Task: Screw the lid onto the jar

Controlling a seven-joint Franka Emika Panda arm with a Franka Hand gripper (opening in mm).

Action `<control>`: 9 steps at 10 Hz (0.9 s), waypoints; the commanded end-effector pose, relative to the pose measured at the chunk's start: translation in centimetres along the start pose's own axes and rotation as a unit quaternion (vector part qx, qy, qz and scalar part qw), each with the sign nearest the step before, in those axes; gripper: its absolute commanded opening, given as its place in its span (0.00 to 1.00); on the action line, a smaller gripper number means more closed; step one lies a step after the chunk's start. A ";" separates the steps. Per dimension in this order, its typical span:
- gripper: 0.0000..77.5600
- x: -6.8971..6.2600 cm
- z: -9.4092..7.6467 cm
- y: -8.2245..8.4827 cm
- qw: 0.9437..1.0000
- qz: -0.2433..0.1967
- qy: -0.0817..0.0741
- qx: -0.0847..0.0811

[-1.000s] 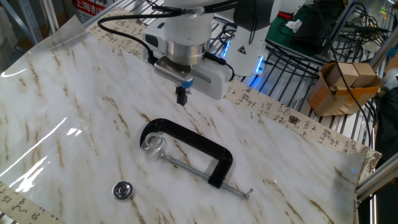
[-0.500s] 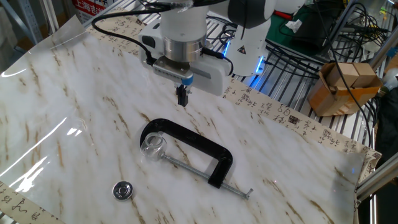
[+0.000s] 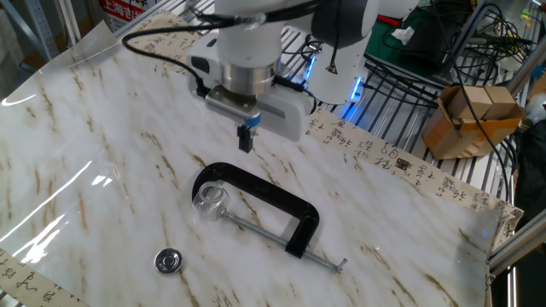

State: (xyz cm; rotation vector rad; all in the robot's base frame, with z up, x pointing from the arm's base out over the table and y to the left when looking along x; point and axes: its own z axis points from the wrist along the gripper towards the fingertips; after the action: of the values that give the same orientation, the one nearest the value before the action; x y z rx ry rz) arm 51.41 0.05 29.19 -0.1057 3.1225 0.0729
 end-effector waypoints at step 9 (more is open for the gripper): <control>0.00 -6.9 2.6 -1.9 0.999 0.025 -0.001 0.021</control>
State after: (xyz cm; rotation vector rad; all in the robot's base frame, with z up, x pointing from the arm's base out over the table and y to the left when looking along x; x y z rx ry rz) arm 57.80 -0.77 27.20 -0.0221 3.1271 0.0037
